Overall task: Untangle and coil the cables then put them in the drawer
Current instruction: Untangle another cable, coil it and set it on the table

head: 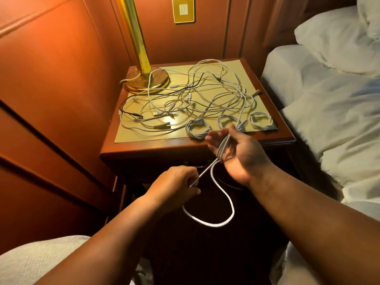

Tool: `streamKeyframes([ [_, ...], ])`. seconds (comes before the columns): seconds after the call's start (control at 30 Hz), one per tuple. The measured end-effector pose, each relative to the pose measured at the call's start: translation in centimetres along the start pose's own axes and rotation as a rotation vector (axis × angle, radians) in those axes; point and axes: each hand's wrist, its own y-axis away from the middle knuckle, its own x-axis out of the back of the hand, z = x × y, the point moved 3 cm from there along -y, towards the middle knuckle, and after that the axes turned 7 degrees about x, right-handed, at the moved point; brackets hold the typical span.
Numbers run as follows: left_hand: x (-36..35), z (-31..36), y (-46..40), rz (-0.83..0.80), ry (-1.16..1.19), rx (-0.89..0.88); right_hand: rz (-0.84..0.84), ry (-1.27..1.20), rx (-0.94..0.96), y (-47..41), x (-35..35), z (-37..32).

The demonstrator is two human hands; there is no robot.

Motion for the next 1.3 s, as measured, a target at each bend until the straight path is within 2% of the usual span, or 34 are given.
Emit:
streamKeyframes([
  [0.07, 0.2, 0.0, 0.0, 0.045, 0.036, -0.041, 0.000, 0.221, 0.049, -0.4, 0.5, 0.2],
  [0.17, -0.1, 0.2, -0.1, 0.047, 0.307, 0.064, -0.156, 0.982, 0.230, 0.1, 0.4, 0.8],
  [0.27, -1.0, 0.7, 0.0, -0.140, 0.806, 0.267, -0.408, 1.550, 0.276, 1.1, 0.1, 2.0],
  [0.33, -1.6, 1.1, 0.3, -0.301, 1.022, 0.330, -0.438, 1.765, 0.333, 1.5, 0.0, 2.3],
  [0.4, -1.9, 1.2, 0.5, -0.422, 1.132, 0.366, -0.389, 1.827, 0.373, 1.5, -0.1, 2.0],
  [0.47, -1.9, 0.8, 0.2, -0.429, 1.132, 0.375, -0.332, 1.848, 0.332, 1.3, 0.0, 1.6],
  [0.5, -1.6, 0.6, 0.0, -0.368, 1.033, 0.347, -0.320, 1.867, 0.302, 1.4, 0.0, 1.6],
  [0.6, -0.7, 0.2, -0.7, -0.123, 0.456, 0.172, -0.348, 1.932, 0.202, 1.3, 0.2, 2.1],
  [0.63, -0.4, 0.2, -0.7, -0.054, 0.358, 0.139, -0.365, 1.922, 0.156, 1.1, 0.2, 2.2],
  [0.7, 0.0, 0.0, -0.6, 0.035, 0.387, 0.126, -0.382, 1.777, 0.004, 0.5, 0.3, 2.6],
  [0.77, 0.5, -0.3, -0.6, 0.078, 0.500, 0.119, -0.374, 1.406, -0.229, 0.4, 0.5, 2.9],
  [0.83, 0.9, -0.1, -0.6, 0.042, 0.727, 0.111, -0.404, 0.925, -0.437, 0.9, 0.3, 3.0],
  [0.93, 0.7, 0.9, -0.2, -0.068, 0.917, 0.097, -0.487, 0.488, -0.547, 1.6, 0.0, 2.5],
  [1.0, 0.2, 1.4, -0.1, -0.091, 1.000, 0.115, -0.477, 0.374, -0.563, 2.0, -0.3, 2.5],
  [1.1, -0.4, 1.7, 0.1, -0.013, 1.115, 0.152, -0.380, 0.284, -0.567, 2.2, -0.7, 3.3],
  [1.3, -0.8, 1.3, 0.5, 0.211, 1.028, 0.152, -0.261, 0.400, -0.417, 1.7, -0.7, 3.9],
])
